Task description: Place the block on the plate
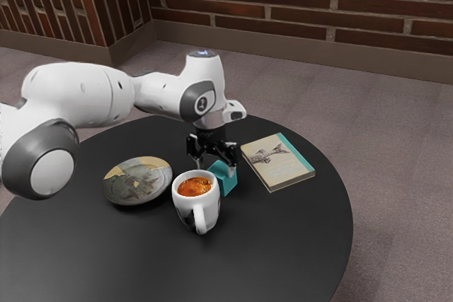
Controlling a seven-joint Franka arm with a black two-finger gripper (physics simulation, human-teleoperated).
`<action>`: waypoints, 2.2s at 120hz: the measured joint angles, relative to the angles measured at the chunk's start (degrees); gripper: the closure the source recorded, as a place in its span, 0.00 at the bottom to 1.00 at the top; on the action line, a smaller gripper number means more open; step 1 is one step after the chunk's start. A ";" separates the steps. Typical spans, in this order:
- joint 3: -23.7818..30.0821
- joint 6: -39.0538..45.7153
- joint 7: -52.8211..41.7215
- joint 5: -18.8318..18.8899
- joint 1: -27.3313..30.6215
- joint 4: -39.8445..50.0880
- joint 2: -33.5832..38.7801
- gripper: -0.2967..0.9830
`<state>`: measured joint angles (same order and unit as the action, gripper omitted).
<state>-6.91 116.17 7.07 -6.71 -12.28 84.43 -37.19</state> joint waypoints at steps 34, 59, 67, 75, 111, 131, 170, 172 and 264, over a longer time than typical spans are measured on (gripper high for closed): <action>0.14 3.68 -0.25 -0.01 -0.10 0.14 -2.04 0.27; 0.15 4.72 -0.26 -0.08 -0.18 0.17 -2.41 0.43; 0.12 4.89 -0.22 -0.01 -0.20 0.16 -2.37 0.44; 0.13 5.00 -0.18 0.03 -0.20 0.15 -2.30 0.46; -0.32 4.55 0.47 1.26 -0.20 -0.02 1.22 0.60; -3.34 2.49 1.15 2.62 -0.13 3.72 7.35 0.72; -11.31 0.98 3.10 6.23 0.15 20.34 20.64 0.78; -11.55 0.92 3.14 6.23 0.17 20.55 20.68 0.75; -9.60 -6.17 0.21 4.87 0.57 12.64 28.40 0.26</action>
<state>-16.51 110.00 7.28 -1.84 -11.71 97.06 -8.79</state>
